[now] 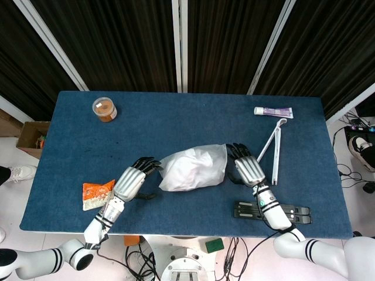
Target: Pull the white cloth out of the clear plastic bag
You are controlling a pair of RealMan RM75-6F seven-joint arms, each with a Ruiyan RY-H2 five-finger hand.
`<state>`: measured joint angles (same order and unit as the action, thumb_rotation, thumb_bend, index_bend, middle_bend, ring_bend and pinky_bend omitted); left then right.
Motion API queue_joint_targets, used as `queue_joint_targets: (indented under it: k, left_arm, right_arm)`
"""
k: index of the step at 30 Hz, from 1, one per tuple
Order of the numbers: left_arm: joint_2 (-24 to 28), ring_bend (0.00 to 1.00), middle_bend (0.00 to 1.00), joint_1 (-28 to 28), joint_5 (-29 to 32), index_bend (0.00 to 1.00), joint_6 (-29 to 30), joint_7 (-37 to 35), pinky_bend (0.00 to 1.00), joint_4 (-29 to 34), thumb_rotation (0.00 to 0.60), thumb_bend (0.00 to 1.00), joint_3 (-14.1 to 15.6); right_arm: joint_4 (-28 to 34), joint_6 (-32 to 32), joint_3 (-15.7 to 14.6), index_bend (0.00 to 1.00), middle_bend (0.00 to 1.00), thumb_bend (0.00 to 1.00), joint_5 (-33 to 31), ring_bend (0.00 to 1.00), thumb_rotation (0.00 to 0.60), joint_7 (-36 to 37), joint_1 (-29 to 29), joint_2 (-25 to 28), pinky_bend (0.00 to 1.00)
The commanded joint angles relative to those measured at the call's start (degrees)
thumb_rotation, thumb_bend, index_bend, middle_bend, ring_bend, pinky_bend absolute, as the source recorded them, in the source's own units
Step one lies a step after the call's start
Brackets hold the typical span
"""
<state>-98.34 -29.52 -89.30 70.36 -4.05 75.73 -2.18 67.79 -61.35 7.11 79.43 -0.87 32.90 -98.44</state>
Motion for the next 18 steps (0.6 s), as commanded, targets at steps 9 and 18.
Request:
queue_joint_targets:
  k: [9, 18]
  left_arm:
    - [0.23, 0.12, 0.2, 0.32, -0.02, 0.27, 0.53, -0.15, 0.14, 0.02, 0.6, 0.11, 0.05]
    - [1.59, 0.12, 0.2, 0.55, 0.72, 0.27, 0.47, -0.42, 0.14, -0.26, 0.6, 0.11, -0.36]
  right_arm:
    - [-0.86, 0.95, 0.25, 0.33, 0.09, 0.33, -0.26, 0.0, 0.6, -0.49, 0.59, -0.76, 0.08]
    - [-3.85, 2.77, 1.1, 0.33, 0.09, 0.33, -1.05, 0.0, 0.6, -1.2, 2.26, -4.04, 0.08]
